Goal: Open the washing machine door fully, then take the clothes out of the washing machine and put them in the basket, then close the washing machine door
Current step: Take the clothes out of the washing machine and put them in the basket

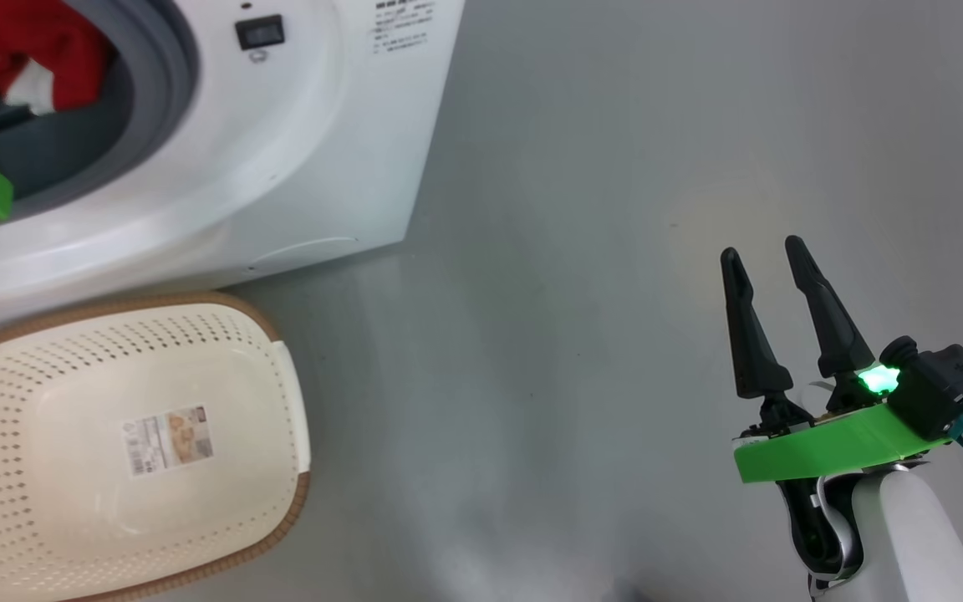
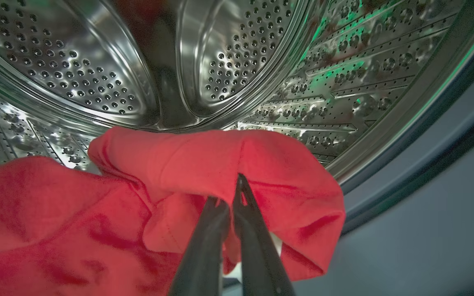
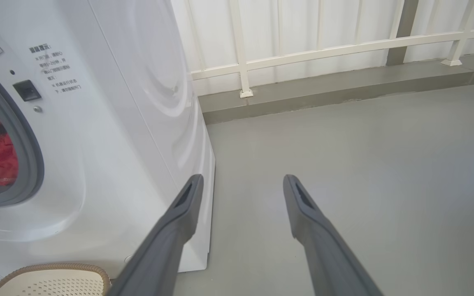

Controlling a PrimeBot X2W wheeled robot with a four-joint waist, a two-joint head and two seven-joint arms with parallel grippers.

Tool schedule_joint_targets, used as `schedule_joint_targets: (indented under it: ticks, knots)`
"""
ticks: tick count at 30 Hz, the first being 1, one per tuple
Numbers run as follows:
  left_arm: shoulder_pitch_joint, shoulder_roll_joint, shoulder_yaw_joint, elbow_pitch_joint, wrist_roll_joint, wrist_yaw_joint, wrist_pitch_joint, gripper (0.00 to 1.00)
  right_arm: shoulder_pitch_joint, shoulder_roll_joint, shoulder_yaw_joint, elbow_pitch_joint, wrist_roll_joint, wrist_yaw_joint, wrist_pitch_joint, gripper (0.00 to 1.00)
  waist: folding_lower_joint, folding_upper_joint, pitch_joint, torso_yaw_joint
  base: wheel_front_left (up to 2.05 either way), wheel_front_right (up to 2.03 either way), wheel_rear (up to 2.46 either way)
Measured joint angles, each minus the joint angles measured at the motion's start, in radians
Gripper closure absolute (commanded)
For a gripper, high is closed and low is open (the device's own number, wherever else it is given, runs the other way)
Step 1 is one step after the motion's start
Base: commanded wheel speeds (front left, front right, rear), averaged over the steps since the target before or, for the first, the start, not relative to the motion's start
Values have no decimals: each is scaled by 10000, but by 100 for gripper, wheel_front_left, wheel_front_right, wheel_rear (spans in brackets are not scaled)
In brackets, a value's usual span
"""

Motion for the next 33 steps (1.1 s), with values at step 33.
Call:
schedule_joint_targets:
  ticks: [33]
  knots:
    - [6191,-1475,6888,-6527,3312,0,-268,100,835,0,-826,368,-648,0,0,0,0,0,-1879,1655,0,0,0]
